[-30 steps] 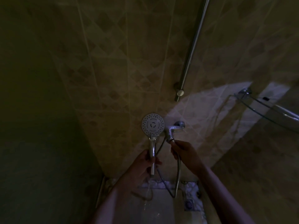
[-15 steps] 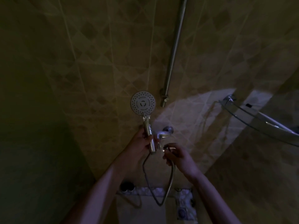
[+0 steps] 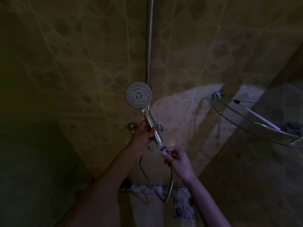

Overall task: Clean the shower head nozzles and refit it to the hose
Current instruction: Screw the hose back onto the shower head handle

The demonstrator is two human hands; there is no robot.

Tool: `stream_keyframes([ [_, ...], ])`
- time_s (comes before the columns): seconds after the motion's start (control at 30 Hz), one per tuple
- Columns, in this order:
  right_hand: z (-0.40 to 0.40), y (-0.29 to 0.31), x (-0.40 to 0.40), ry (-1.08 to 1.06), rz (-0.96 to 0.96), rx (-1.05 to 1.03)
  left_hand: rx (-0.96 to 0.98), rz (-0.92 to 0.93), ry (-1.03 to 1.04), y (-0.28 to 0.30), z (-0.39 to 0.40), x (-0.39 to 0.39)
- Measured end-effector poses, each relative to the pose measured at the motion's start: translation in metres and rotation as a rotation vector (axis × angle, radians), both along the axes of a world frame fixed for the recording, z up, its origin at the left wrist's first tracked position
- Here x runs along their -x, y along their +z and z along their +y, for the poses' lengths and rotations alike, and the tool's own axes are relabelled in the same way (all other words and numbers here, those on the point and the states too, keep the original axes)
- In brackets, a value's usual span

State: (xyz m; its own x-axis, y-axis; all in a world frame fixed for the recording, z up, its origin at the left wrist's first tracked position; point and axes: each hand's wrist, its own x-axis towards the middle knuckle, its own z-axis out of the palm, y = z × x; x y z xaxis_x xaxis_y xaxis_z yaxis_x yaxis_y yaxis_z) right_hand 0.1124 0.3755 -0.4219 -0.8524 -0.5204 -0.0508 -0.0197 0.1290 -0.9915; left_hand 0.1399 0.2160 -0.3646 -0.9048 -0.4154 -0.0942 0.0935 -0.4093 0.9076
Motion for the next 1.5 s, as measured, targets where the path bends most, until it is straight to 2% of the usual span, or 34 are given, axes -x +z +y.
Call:
stream_keyframes([
  [0.23, 0.019, 0.008, 0.007, -0.117, 0.068, -0.006, 0.049, 0.016, -0.063, 0.001, 0.025, 0.008],
  [0.43, 0.023, 0.008, -0.007, -0.226, 0.225, -0.104, 0.121, -0.038, -0.090, 0.004, 0.030, 0.009],
  [0.7, 0.025, 0.013, -0.023, -0.308, 0.282, -0.153, 0.008, 0.035, -0.134, 0.002, 0.034, 0.005],
  [0.9, 0.025, 0.015, -0.035, -0.271, 0.341, -0.223, -0.035, 0.048, -0.158, -0.005, 0.029, -0.001],
  [1.13, 0.022, 0.023, -0.041, -0.238, 0.309, -0.188, -0.055, 0.051, -0.238, -0.004, 0.023, -0.002],
  [1.2, 0.020, 0.027, -0.039, -0.240, 0.313, -0.184, -0.120, 0.091, -0.277, 0.000, 0.019, 0.002],
  [1.27, 0.020, 0.034, -0.034, -0.241, 0.349, -0.196, -0.278, 0.125, -0.298, 0.012, 0.020, 0.003],
  [1.37, 0.018, 0.042, -0.029, -0.225, 0.399, -0.220, -0.419, 0.048, -0.234, 0.031, 0.027, 0.004],
  [1.5, 0.015, 0.043, -0.029, -0.196, 0.377, -0.192, -0.339, -0.027, -0.191, 0.038, 0.029, 0.009],
])
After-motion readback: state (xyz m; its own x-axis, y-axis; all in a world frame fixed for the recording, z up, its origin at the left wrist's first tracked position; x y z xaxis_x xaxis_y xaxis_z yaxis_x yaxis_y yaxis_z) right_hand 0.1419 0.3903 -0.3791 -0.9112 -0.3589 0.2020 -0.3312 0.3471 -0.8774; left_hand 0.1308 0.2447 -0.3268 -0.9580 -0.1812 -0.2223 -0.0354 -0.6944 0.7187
